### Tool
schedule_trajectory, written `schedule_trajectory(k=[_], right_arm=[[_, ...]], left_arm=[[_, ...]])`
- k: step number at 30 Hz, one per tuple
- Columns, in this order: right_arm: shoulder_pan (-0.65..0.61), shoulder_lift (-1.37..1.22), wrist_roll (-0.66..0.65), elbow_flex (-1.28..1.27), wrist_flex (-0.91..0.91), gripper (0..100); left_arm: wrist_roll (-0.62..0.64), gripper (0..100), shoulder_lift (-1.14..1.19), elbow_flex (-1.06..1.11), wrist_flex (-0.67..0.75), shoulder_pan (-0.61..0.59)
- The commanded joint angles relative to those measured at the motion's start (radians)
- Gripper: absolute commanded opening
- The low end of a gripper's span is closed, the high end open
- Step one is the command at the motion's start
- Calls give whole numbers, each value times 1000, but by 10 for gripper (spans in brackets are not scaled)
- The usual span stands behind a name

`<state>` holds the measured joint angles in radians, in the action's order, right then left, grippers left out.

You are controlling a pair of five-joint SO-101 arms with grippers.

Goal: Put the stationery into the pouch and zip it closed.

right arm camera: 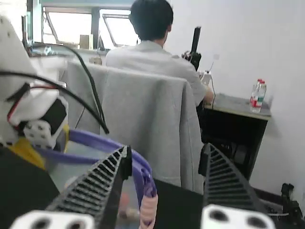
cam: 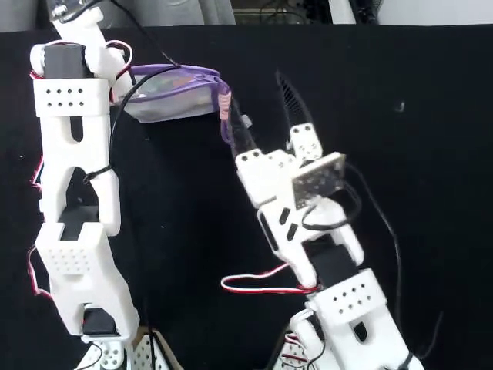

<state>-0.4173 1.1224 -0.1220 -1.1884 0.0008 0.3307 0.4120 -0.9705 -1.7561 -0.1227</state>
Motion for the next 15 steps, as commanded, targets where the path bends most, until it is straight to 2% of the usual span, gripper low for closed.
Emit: schedule_trajectory(k=[1, 6, 15], right_arm=[[-8, -16, -2, -73, -57, 219], [-31, -151, -2, -99, -158, 220], [-31, -541, -2, 91, -247, 221]], left_arm=[[3, 29, -25, 8, 0, -22], [3, 29, -25, 8, -2, -22], [3, 29, -25, 35, -2, -21]])
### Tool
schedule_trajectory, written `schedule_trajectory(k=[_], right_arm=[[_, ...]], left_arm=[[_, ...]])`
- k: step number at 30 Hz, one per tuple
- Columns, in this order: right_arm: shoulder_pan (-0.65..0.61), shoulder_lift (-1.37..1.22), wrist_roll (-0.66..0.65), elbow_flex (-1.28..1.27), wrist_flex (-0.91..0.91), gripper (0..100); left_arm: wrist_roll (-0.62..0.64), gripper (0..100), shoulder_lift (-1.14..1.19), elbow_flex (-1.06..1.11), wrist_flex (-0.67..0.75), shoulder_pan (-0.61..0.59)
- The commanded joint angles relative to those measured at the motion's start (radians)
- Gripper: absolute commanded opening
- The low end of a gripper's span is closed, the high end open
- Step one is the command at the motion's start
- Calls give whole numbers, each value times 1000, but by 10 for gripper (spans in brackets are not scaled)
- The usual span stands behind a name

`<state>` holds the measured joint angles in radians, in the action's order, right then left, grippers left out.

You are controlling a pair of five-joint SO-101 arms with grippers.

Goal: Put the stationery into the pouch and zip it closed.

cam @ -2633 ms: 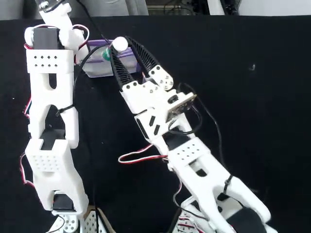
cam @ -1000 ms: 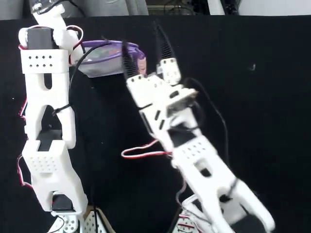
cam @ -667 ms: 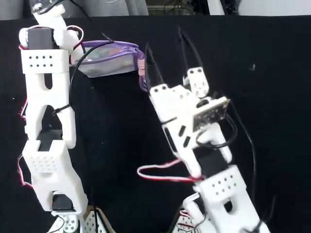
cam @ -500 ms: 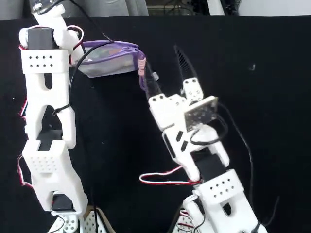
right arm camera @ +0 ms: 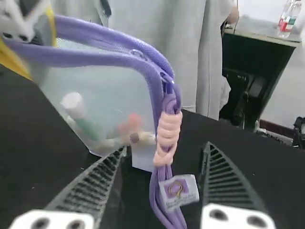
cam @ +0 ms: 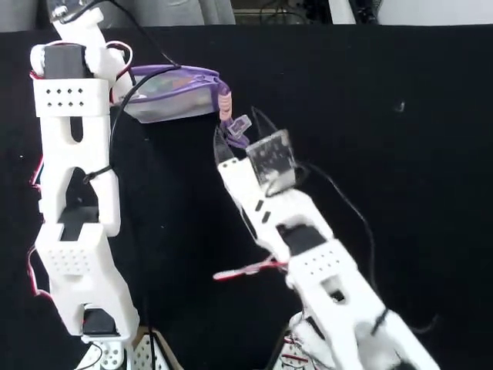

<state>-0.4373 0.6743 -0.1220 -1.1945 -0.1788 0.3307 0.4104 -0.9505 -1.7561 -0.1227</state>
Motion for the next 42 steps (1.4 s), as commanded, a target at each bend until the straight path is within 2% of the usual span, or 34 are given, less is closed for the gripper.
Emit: schedule_trajectory(k=[1, 6, 14, 21, 23, 26, 27, 40, 42], right_arm=[[-11, -128, -2, 107, -103, 220], [-8, -272, -2, 105, -362, 219], [28, -398, -2, 113, -529, 219], [49, -443, -2, 137, -549, 208], [51, -444, -2, 139, -549, 152], [52, -440, -2, 140, -551, 17], [52, -438, -2, 140, -551, 8], [81, -438, -9, 154, -548, 11], [81, -438, -9, 160, -545, 11]], left_arm=[[3, 29, -23, 15, -2, -21], [3, 29, -23, 15, -2, -21], [3, 29, -23, 15, -2, -21], [3, 29, -23, 15, -2, -19], [3, 29, -23, 15, -2, -21], [3, 29, -23, 15, -2, -21], [3, 29, -23, 15, -2, -21], [2, 31, -25, 13, -2, -21], [-15, 76, -32, 10, -3, -21]])
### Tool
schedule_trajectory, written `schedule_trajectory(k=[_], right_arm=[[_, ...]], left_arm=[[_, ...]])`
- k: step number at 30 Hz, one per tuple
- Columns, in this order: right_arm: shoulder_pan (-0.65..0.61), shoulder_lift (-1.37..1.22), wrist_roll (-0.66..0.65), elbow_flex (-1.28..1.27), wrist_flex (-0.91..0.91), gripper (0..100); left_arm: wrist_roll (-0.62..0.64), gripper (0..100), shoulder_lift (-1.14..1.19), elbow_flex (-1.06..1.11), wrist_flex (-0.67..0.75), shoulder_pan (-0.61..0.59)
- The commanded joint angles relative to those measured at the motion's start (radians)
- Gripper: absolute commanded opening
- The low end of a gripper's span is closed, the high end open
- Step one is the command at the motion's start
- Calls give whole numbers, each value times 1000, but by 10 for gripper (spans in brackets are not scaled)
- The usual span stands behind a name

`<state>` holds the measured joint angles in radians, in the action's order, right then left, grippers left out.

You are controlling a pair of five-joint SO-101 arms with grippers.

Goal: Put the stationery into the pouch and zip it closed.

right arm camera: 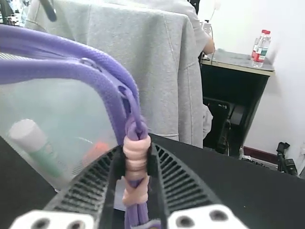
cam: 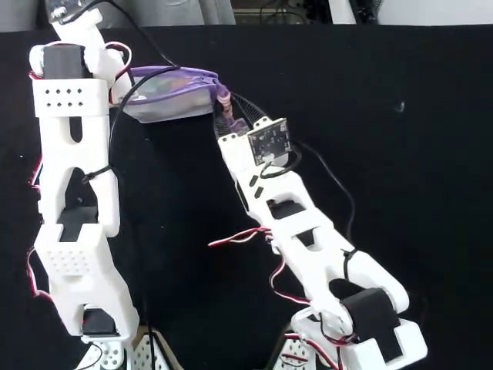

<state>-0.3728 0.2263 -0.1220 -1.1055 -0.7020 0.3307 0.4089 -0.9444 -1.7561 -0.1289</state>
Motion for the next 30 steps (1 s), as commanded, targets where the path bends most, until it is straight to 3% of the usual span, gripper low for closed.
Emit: schedule_trajectory(k=[1, 4, 10, 18, 23, 30], right_arm=[[17, 8, -9, 71, -21, 11], [17, 4, -11, 71, -20, 11], [35, 2, -11, 73, -20, 11], [64, 1, -11, 64, -6, 11], [64, 1, -11, 104, 84, 11], [64, 8, -9, 188, 192, 11]], left_arm=[[-20, 121, -32, -1, -3, -15], [-25, 196, -34, -53, -3, -16], [-21, 196, -34, -185, -3, -38], [-26, 197, -34, -542, -3, -4], [-173, 192, -34, -717, -3, 54], [-124, 191, -83, -707, -5, 51]])
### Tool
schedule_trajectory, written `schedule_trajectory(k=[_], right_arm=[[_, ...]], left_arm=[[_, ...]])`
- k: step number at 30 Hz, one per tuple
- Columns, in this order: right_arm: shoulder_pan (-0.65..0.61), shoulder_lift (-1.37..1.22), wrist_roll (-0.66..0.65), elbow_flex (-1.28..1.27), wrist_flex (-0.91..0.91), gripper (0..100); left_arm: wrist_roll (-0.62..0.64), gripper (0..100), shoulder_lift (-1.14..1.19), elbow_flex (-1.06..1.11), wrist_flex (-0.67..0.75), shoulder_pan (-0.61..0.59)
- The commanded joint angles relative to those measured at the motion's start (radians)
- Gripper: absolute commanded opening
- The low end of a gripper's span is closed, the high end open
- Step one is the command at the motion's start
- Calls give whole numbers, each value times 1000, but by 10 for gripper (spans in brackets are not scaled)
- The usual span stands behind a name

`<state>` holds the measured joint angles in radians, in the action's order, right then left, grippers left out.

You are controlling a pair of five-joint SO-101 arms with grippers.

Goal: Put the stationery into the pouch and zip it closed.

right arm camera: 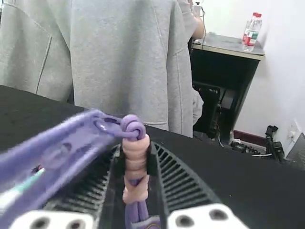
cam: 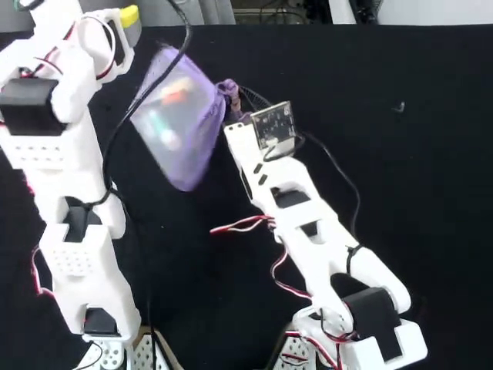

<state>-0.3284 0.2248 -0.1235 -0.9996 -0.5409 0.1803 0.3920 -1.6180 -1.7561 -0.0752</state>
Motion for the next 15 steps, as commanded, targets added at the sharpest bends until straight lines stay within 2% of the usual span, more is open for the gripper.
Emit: schedule_trajectory(k=[1, 7, 15], right_arm=[[20, 12, -8, 97, 49, 11], [63, 24, -2, 223, 210, 11], [104, 213, 0, 407, 555, 11]], left_arm=[[34, 191, -71, -33, -5, -13], [83, 191, -66, -25, -6, -25], [83, 191, -69, 237, -2, -24]])
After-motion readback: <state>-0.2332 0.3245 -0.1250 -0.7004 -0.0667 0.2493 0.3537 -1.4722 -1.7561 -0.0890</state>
